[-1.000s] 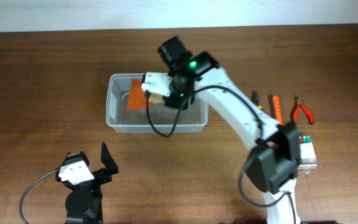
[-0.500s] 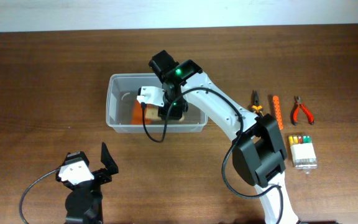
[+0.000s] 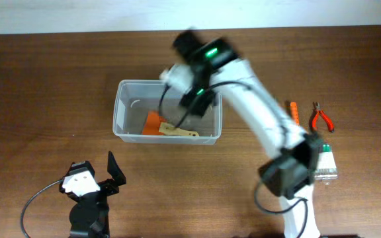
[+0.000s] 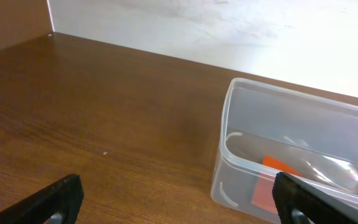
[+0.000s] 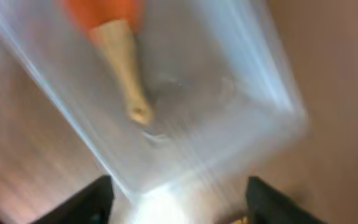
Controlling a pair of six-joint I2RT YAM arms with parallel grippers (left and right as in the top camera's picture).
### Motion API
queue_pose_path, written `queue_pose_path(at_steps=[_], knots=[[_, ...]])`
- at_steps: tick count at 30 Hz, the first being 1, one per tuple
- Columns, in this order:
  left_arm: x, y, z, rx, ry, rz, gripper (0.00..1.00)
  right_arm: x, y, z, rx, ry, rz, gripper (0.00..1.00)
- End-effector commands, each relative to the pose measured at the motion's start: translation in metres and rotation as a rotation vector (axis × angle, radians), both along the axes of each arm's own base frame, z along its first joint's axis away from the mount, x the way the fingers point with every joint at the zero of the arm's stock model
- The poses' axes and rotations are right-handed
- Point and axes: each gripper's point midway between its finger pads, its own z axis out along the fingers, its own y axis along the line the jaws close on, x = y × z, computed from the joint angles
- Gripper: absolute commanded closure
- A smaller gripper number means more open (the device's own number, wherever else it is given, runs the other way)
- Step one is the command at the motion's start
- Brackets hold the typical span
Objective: Pack container
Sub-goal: 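Open the right gripper and move it to the orange-black pliers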
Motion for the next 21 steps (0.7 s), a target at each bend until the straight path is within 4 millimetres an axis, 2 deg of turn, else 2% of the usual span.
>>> queue_pose_path(at_steps=[1, 3, 4, 5, 7, 11, 13, 14, 21], knots=[[0.0, 0.0, 0.0, 0.009, -0.001, -0.001, 0.01, 0.016, -0.099, 0.088, 0.068, -0.17, -0.47, 0.37], [0.0, 0.0, 0.0, 0.009, -0.002, -0.001, 0.01, 0.015, -0.14, 0.098, 0.07, -0.175, -0.585, 0.37], [0.0, 0.0, 0.0, 0.009, -0.001, -0.001, 0.01, 0.014, -0.151, 0.099, 0.067, -0.17, -0.609, 0.37], [0.0, 0.0, 0.0, 0.009, -0.001, -0.001, 0.01, 0.014, -0.173, 0.097, 0.095, -0.139, -0.669, 0.37], [0.0, 0.0, 0.0, 0.009, -0.001, -0.001, 0.01, 0.014, -0.185, 0.09, 0.149, -0.087, -0.707, 0.37], [0.0, 0.0, 0.0, 0.009, -0.001, -0.001, 0.01, 0.011, -0.212, 0.064, 0.121, -0.003, -0.782, 0.38], [0.0, 0.0, 0.0, 0.009, -0.001, -0.001, 0.01, 0.01, -0.22, 0.045, 0.103, 0.041, -0.8, 0.38], [0.0, 0.0, 0.0, 0.009, -0.001, -0.001, 0.01, 0.009, -0.225, 0.023, 0.084, 0.089, -0.808, 0.39], [0.0, 0.0, 0.0, 0.009, -0.001, -0.001, 0.01, -0.001, -0.224, -0.069, 0.03, 0.234, -0.812, 0.4]])
